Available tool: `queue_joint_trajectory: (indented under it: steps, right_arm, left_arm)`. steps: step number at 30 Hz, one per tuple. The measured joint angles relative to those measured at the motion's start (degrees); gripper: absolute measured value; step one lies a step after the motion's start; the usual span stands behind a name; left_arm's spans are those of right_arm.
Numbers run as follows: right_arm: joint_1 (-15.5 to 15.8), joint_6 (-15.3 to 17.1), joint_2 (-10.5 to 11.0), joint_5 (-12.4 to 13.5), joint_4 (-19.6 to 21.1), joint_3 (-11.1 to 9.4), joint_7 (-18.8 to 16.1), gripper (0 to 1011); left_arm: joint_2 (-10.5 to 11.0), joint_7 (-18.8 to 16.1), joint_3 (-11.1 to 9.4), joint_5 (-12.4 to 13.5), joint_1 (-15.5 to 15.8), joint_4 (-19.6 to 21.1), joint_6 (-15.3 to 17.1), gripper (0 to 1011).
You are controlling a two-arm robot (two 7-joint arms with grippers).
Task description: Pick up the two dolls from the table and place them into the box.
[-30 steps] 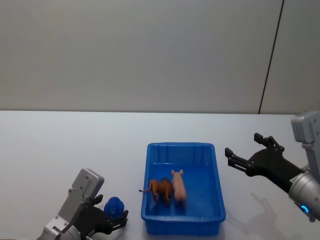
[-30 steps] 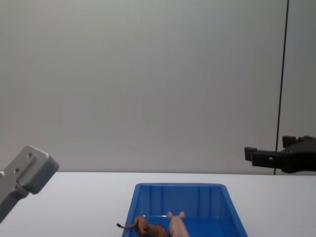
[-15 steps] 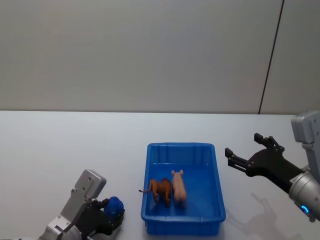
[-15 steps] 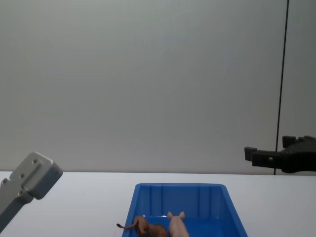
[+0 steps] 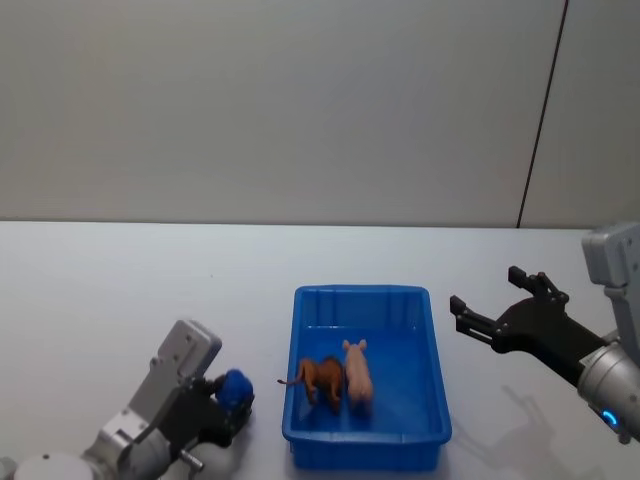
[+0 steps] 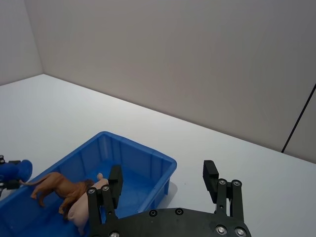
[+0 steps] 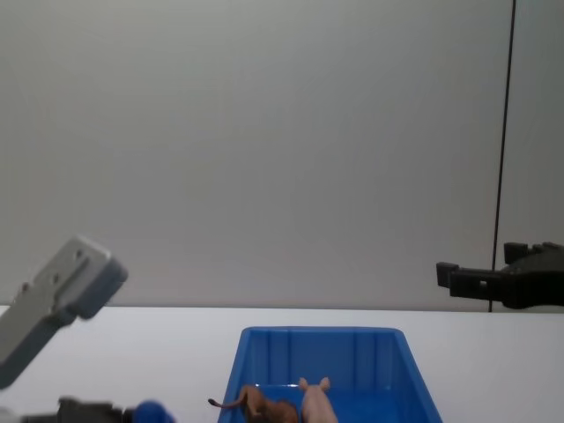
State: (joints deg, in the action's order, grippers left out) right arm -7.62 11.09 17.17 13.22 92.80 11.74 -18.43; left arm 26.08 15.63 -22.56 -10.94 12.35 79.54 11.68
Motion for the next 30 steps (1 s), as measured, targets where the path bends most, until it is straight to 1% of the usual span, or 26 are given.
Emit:
queue_joint_trajectory:
  steps: [6, 8, 9, 12, 15, 16, 19, 22, 23, 25, 26, 29, 30]
  right_arm:
    - [0.0, 0.0, 0.0, 0.0, 0.0, 0.0, 0.0, 1001]
    - [0.0, 0.0, 0.0, 0.0, 0.0, 0.0, 0.0, 1001]
    - [0.0, 0.0, 0.0, 0.0, 0.0, 0.0, 0.0, 1001]
    - [0.0, 0.0, 0.0, 0.0, 0.0, 0.0, 0.0, 1001]
    - [0.0, 0.0, 0.0, 0.0, 0.0, 0.0, 0.0, 1001]
    - [0.0, 0.0, 0.0, 0.0, 0.0, 0.0, 0.0, 1001]
    - [0.0, 0.0, 0.0, 0.0, 0.0, 0.0, 0.0, 1001]
    - [0.0, 0.0, 0.0, 0.0, 0.0, 0.0, 0.0, 1001]
    - [0.0, 0.0, 0.0, 0.0, 0.0, 0.0, 0.0, 1001]
    - [0.0, 0.0, 0.0, 0.0, 0.0, 0.0, 0.0, 1001]
    - [0.0, 0.0, 0.0, 0.0, 0.0, 0.0, 0.0, 1001]
    - [0.0, 0.0, 0.0, 0.0, 0.0, 0.0, 0.0, 1001]
    - [0.0, 0.0, 0.0, 0.0, 0.0, 0.0, 0.0, 1001]
  left_arm:
    - [-0.6, 0.6, 0.1, 1.7, 1.4, 1.3, -0.6, 409]
    - [-1.3, 1.1, 0.1, 2.8, 2.5, 2.0, -1.2, 390]
    - [-1.3, 1.1, 0.1, 2.8, 2.5, 2.0, -1.2, 387]
    - [-2.2, 1.8, -0.1, 3.8, 3.6, 2.2, -1.9, 363]
    - [-3.7, 2.8, -0.7, 4.8, 5.3, 2.3, -2.9, 352]
    - [-3.7, 2.8, -0.7, 4.8, 5.3, 2.3, -2.9, 339]
    - [-5.1, 3.9, -1.2, 5.5, 6.7, 1.9, -3.9, 327]
    - [-5.9, 4.4, -1.6, 5.9, 7.5, 1.5, -4.4, 392]
    - [-6.2, 4.5, -1.7, 6.0, 7.7, 1.4, -4.5, 457]
    - [-7.1, 5.1, -2.2, 6.3, 8.5, 1.0, -5.1, 497]
    - [-7.1, 5.1, -2.2, 6.3, 8.5, 1.0, -5.1, 560]
    - [-7.9, 5.5, -2.6, 6.5, 9.1, 0.8, -5.8, 618]
    - [-8.0, 5.6, -2.6, 6.5, 9.2, 0.8, -5.9, 677]
